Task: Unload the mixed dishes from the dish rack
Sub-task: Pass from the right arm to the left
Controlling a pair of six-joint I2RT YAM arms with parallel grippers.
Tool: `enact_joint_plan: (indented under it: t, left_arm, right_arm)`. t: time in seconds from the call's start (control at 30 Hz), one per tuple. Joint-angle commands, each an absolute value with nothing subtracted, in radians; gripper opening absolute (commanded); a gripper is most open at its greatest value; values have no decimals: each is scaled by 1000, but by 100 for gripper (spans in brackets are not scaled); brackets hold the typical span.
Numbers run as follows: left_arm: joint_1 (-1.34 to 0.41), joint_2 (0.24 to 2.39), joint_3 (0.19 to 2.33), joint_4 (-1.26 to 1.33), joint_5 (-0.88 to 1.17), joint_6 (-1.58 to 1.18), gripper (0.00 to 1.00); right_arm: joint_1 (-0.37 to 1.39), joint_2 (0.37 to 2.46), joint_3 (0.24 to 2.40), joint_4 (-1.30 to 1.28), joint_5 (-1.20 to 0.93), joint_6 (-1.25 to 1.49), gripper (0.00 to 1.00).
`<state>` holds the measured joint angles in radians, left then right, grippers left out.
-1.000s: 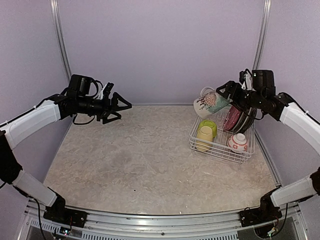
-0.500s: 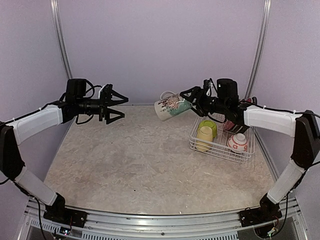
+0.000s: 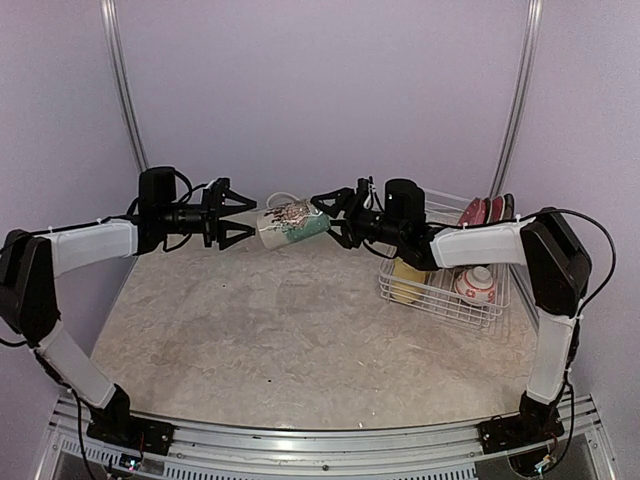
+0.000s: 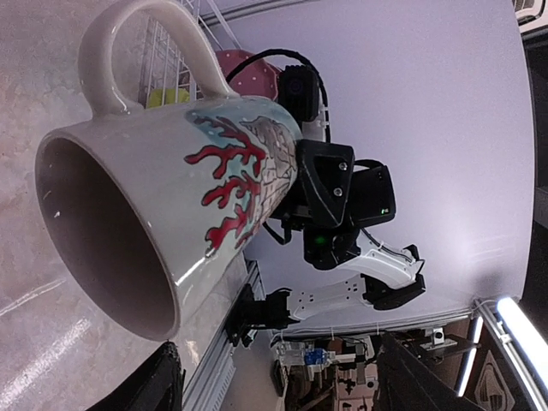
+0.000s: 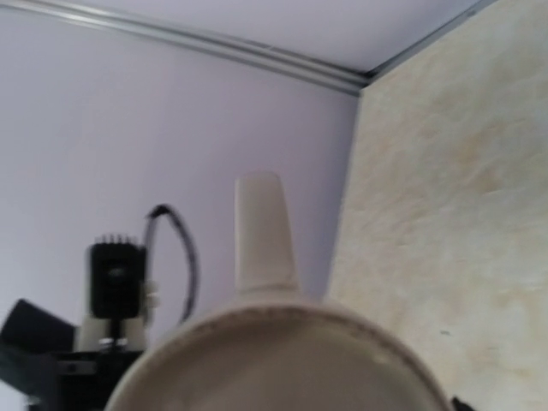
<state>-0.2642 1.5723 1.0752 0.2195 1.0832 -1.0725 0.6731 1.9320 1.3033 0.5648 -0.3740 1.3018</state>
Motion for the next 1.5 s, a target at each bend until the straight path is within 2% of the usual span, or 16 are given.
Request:
enact_joint_plan:
  t: [0.0, 0.23, 0.33, 0.57, 0.77, 1.03, 1.13, 1.27, 1.37, 1.47]
  left_arm:
    - [-260, 1612, 1054, 306, 1114, -1133, 68]
    - [-256, 1616, 1035, 312, 1086, -1141, 65]
    - [-257, 1621, 1032, 364, 1109, -1159, 54]
    - [-258, 1620, 1016, 456, 1132, -1188, 42]
    - [-257, 1626, 1009, 497, 1143, -1206, 25]
    - [-259, 1625, 999, 549, 1151, -1230, 11]
    - [-259, 1619, 994, 570, 1151, -1238, 2]
    - [-258, 1610, 989, 572, 1143, -1228, 0]
    - [-258, 1600, 989, 571, 1134, -1225, 0]
    - [-254, 1590, 988, 561, 1120, -1218, 0]
  right_arm:
    - [702, 1938, 1390, 828, -389, 1380, 0]
    - [715, 1952, 1385, 858, -383, 1401, 0]
    - [727, 1963, 1388, 877, -377, 1411, 0]
    - [739, 2003, 1393, 956, -386, 1460, 0]
    - [750, 2010, 1380, 989, -382, 1467, 0]
    - [757, 2028, 1382, 1026, -390, 1470, 0]
    - [758, 2031, 1377, 1028, -389, 1459, 0]
    - [762, 2040, 1364, 1042, -391, 1462, 0]
    - [762, 2045, 1349, 1049, -385, 1461, 14]
    - [762, 2045, 1336, 1048, -382, 1449, 34]
